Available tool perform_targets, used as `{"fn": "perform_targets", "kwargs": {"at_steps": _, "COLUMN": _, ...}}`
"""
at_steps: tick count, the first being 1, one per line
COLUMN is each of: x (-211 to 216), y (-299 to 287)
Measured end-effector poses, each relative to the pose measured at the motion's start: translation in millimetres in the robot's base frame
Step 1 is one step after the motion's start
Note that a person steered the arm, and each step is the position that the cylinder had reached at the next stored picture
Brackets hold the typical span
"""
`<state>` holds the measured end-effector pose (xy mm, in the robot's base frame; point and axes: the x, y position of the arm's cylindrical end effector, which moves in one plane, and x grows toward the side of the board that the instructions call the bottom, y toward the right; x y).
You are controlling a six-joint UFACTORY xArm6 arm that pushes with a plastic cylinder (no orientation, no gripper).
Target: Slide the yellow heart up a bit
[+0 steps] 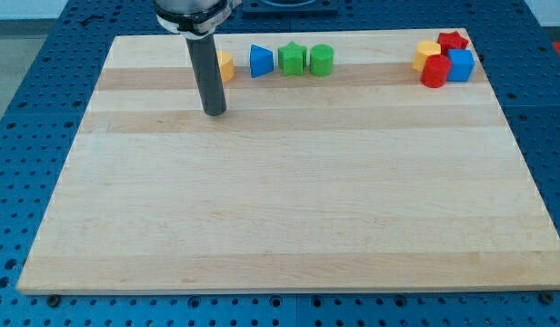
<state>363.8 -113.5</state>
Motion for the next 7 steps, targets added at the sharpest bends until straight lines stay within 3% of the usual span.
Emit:
{"fn": "perform_targets", "kwargs": {"at_steps": 1, "x": -41.6, "y": 0.0}}
{"fn": "perform_targets", "kwargs": {"at_steps": 6, "x": -54.9, "y": -4.5}}
{"fn": "perform_targets", "kwargs": {"at_steps": 7, "x": -56.2, "y": -51.6}}
